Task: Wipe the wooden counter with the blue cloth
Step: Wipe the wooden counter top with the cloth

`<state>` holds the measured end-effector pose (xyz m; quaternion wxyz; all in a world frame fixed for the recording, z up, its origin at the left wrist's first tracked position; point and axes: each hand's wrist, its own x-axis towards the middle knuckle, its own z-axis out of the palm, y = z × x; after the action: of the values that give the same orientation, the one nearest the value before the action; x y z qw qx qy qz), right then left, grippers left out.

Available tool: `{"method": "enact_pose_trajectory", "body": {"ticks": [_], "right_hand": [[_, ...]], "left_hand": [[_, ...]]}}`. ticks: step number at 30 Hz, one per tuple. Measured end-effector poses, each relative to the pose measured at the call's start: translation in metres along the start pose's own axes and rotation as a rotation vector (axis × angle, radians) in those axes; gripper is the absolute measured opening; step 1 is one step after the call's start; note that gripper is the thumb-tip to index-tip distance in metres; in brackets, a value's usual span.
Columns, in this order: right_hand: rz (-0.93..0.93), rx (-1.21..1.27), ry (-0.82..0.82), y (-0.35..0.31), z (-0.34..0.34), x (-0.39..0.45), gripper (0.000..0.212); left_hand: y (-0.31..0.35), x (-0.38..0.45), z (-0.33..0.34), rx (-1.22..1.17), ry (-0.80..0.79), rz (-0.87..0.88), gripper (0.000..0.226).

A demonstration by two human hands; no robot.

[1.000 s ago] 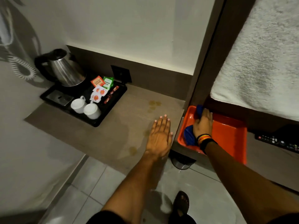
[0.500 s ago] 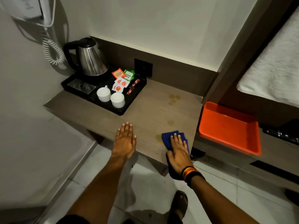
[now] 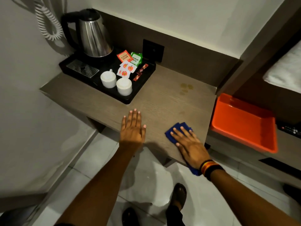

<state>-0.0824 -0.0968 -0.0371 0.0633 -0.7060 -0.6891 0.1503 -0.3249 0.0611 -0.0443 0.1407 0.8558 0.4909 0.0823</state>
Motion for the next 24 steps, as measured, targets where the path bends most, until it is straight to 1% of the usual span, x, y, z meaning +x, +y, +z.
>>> {"method": "enact_pose_trajectory", "body": {"ticks": [2,4,6,7,10,12,14,16,18,19,21,24], "right_hand": [[0.120,-0.005,0.047,0.016,-0.011,0.020,0.052],[0.223,-0.002,0.089,0.012,-0.018,0.054,0.052],[0.247,0.038,0.108,-0.008,-0.016,0.072,0.052],[0.210,0.052,0.106,-0.018,-0.011,0.070,0.052],[0.006,0.014,0.028,-0.029,0.003,0.029,0.052],[-0.019,0.029,0.004,-0.014,0.003,0.005,0.051],[0.076,0.040,0.051,0.011,-0.005,0.011,0.051],[0.214,0.035,0.116,0.028,-0.018,0.045,0.050],[0.312,0.033,0.161,0.022,-0.025,0.082,0.051],[0.324,0.043,0.175,0.012,-0.025,0.095,0.052],[0.264,0.073,0.164,-0.014,-0.016,0.095,0.053],[0.068,0.027,0.070,-0.032,0.005,0.050,0.051]], "left_hand": [[-0.002,-0.001,0.002,-0.018,0.004,0.009,0.065],[-0.003,0.001,0.002,-0.038,0.011,0.008,0.064],[-0.002,0.001,0.002,-0.047,-0.010,0.002,0.064],[-0.001,0.000,0.002,-0.043,-0.016,0.000,0.064],[-0.002,0.003,0.000,-0.030,-0.018,0.008,0.065],[-0.004,0.011,-0.001,-0.070,-0.062,0.031,0.067],[-0.006,0.017,0.001,-0.094,-0.081,0.059,0.068],[-0.009,0.021,0.005,-0.104,-0.056,0.075,0.068],[-0.010,0.023,0.010,-0.093,-0.026,0.084,0.070],[-0.008,0.026,0.012,-0.086,-0.023,0.092,0.070],[-0.006,0.034,0.014,-0.079,-0.015,0.108,0.069],[-0.001,0.046,0.016,-0.097,0.012,0.137,0.067]]}}
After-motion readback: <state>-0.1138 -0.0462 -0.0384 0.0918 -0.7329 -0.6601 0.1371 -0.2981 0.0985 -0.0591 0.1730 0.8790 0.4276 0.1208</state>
